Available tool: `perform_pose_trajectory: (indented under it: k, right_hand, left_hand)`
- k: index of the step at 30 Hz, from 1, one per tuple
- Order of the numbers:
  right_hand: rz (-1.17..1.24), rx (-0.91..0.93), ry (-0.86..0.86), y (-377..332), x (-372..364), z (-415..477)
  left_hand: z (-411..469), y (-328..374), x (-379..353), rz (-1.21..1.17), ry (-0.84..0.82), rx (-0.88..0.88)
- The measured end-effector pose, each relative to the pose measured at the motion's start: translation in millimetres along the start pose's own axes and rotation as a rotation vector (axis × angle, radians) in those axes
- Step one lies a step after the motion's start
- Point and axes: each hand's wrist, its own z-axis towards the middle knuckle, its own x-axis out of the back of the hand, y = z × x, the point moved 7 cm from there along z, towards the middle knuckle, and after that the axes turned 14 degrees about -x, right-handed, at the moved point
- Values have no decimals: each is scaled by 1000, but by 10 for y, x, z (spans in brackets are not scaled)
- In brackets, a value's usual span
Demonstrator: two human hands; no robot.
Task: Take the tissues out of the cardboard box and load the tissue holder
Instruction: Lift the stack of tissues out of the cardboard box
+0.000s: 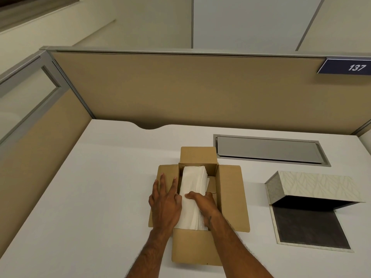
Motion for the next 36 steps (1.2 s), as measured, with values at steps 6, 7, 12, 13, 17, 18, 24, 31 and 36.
perform_pose_trajectory:
  k: [6, 7, 12, 13, 17, 18, 24, 31, 36]
  right_hand:
    - [18, 30, -26, 14, 42, -63]
    - [24, 49, -33, 2, 47, -80]
    - [51, 187, -34, -145, 113, -240]
    - [60, 217, -43, -174, 130, -280]
    - [80, 279, -85, -241, 178, -463]
    - [83, 287, -94, -256, 181, -508]
    - [170, 344, -144, -454, 210, -868]
    - [364, 402, -152, -699, 420, -1331]
    - [506, 418, -138, -779, 693, -1557]
  left_hand:
    - [11, 1, 24, 24, -21, 4]
    - [13, 7, 31, 26, -22, 9]
    - [19, -25, 69, -9, -6, 43]
    - [17, -43, 76, -30, 2, 61]
    - [42, -46, 127, -94, 21, 87]
    - [42, -40, 134, -92, 9, 85]
    - [65, -14, 275, -118, -35, 101]
    - [-261, 510, 609, -1356, 207, 386]
    - [-408, 1108, 738, -1884, 117, 363]
